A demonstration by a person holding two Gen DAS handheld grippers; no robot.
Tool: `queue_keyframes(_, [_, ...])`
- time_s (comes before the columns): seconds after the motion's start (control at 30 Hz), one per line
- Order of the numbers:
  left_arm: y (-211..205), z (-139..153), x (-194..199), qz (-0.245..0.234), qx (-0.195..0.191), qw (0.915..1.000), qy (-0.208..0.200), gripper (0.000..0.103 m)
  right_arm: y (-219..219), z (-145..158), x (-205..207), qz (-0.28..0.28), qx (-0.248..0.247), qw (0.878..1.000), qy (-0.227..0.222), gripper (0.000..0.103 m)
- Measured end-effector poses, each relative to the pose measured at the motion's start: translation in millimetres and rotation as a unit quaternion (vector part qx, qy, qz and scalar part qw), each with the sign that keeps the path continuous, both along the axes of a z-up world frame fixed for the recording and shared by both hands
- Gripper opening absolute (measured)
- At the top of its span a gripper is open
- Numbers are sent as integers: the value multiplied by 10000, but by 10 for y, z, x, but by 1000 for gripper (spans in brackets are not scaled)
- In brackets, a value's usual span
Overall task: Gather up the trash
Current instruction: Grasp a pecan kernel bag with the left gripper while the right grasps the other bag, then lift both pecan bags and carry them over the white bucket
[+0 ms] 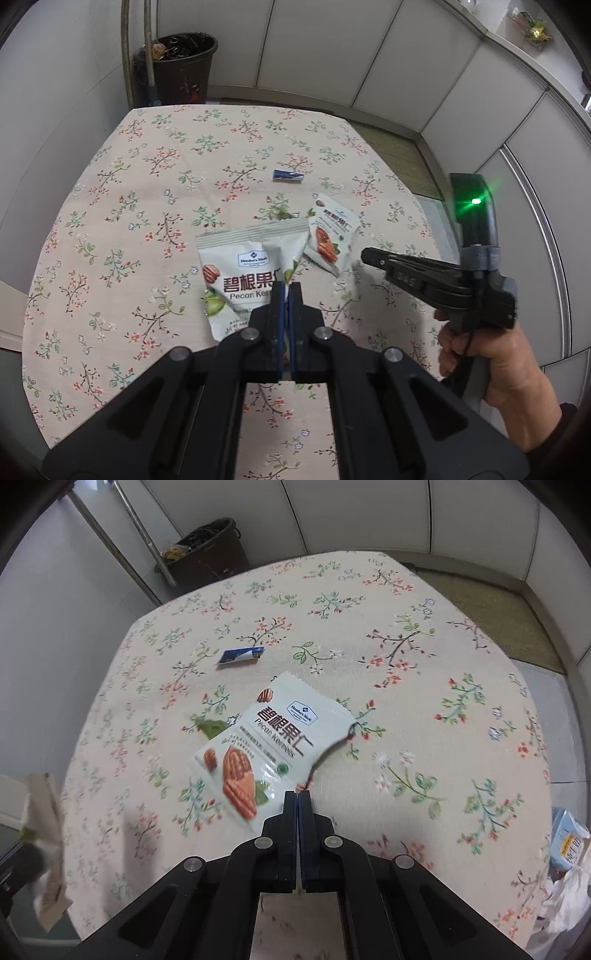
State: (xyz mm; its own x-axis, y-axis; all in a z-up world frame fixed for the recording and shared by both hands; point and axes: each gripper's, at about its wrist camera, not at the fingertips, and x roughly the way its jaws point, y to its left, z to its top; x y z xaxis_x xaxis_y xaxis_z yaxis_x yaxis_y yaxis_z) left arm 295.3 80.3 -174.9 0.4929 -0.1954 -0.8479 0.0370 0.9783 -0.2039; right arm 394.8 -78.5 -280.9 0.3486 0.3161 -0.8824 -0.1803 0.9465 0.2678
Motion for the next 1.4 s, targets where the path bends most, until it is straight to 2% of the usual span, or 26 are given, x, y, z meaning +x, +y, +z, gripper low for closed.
queue_keyframes(0.1, [-134, 55, -53, -160, -25, 9998, -81, 3, -239, 250, -175, 12, 103, 9999, -125, 1])
queue_keyframes(0.2, [-261, 125, -105, -276, -19, 9995, -158, 3, -502, 473, -344, 17, -83, 9996, -271, 1])
queue_keyframes(0.3, [-289, 197, -139, -288, 72, 9993, -238, 3, -652, 649, -436, 47, -96, 9996, -249, 8])
queue_keyframes(0.33, [-268, 213, -151, -267, 103, 9993, -257, 3, -668, 656, -447, 1, -73, 9999, -139, 25])
queue_keyframes(0.37, [-219, 226, -155, -231, 136, 9992, -280, 3, -630, 651, -422, -40, -61, 10000, -48, 53])
queue_keyframes(0.4, [-169, 230, -156, -185, 167, 9993, -294, 3, -574, 641, -406, -94, -25, 10000, -22, 65])
queue_keyframes(0.43, [-98, 225, -147, -121, 210, 9992, -305, 3, -530, 636, -386, -101, 12, 9999, -59, 70])
queue_keyframes(0.57, [200, 140, -83, 182, 197, 9994, -217, 3, -172, 460, -119, -129, 138, 9998, -31, 69])
queue_keyframes(0.7, [353, 74, -71, 238, 102, 9996, -98, 3, 138, 90, 164, -179, -225, 9996, 2, 69])
queue_keyframes(0.8, [385, 65, -69, 206, 99, 9997, -93, 3, 265, -148, 268, -290, -420, 9987, -62, 63])
queue_keyframes(0.83, [392, 60, -63, 203, 102, 9997, -89, 3, 294, -156, 263, -296, -483, 9981, -224, 58])
queue_keyframes(0.87, [398, 47, -50, 211, 97, 9997, -72, 3, 340, -158, 250, -215, -521, 9977, -375, 40])
queue_keyframes(0.9, [401, 28, -35, 219, 87, 9997, -48, 3, 402, -161, 233, -93, -617, 9968, -499, 36])
queue_keyframes(0.97, [388, 9, -22, 224, 85, 9997, -23, 3, 455, -172, 232, 140, -548, 9973, -478, 5])
queue_keyframes(1.0, [370, 7, -21, 210, 69, 9998, -15, 3, 451, -173, 236, 194, -407, 9982, -405, 5])
queue_keyframes(1.17, [208, 19, -29, 51, 39, 9999, -95, 3, 283, 53, 80, 286, 48, 9986, -436, 3])
queue_keyframes(1.4, [-172, 115, -153, -308, -116, 9993, -179, 3, -244, 663, -375, 338, 202, 9973, -623, 3])
